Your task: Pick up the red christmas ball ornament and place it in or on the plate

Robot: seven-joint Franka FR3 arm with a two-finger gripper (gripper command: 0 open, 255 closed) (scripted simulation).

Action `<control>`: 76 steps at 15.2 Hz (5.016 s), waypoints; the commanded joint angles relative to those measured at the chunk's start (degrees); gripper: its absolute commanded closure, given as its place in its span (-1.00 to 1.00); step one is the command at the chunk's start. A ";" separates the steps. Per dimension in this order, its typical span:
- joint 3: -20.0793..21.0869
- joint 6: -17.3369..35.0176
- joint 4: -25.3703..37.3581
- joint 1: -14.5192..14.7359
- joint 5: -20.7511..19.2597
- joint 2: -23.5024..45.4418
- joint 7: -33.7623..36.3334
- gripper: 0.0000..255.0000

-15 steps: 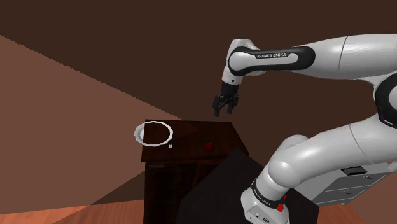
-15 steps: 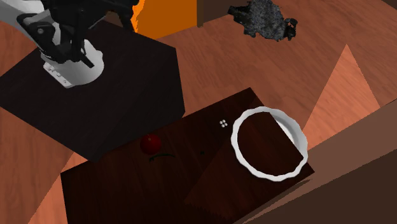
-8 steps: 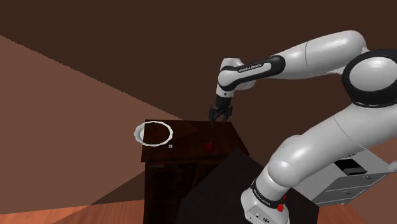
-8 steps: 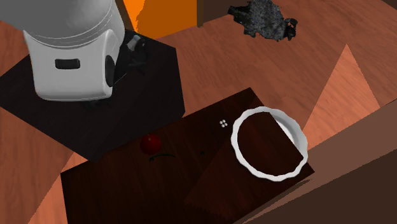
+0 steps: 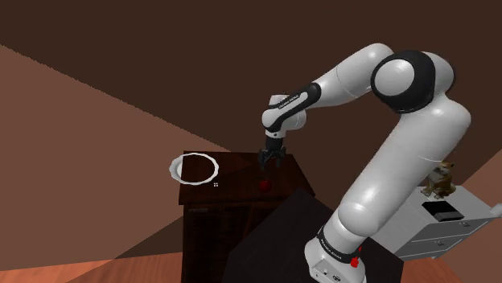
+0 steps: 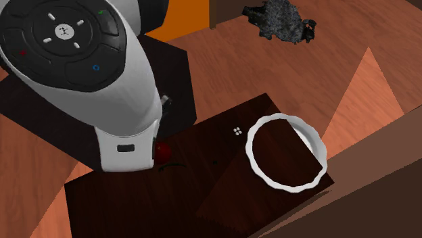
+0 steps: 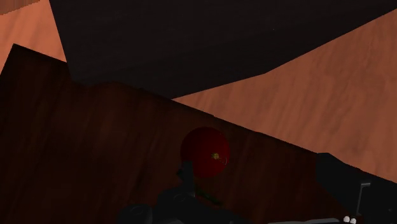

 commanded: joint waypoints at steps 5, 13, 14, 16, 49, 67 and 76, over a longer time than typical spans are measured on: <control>-0.23 7.21 4.91 -1.37 3.61 15.06 -4.11 -1.00; 1.04 13.46 4.30 -2.24 6.13 21.24 -6.00 -1.00; 1.15 13.91 4.21 -2.30 6.31 21.62 -6.13 -1.00; 1.15 13.92 4.21 -2.31 6.31 21.62 -6.12 -1.00; -0.63 1.23 4.87 -0.33 1.45 9.08 -1.40 1.00; 7.29 -12.78 45.36 6.60 7.85 34.98 11.29 1.00; 9.44 -27.42 81.36 8.31 8.27 55.59 18.14 1.00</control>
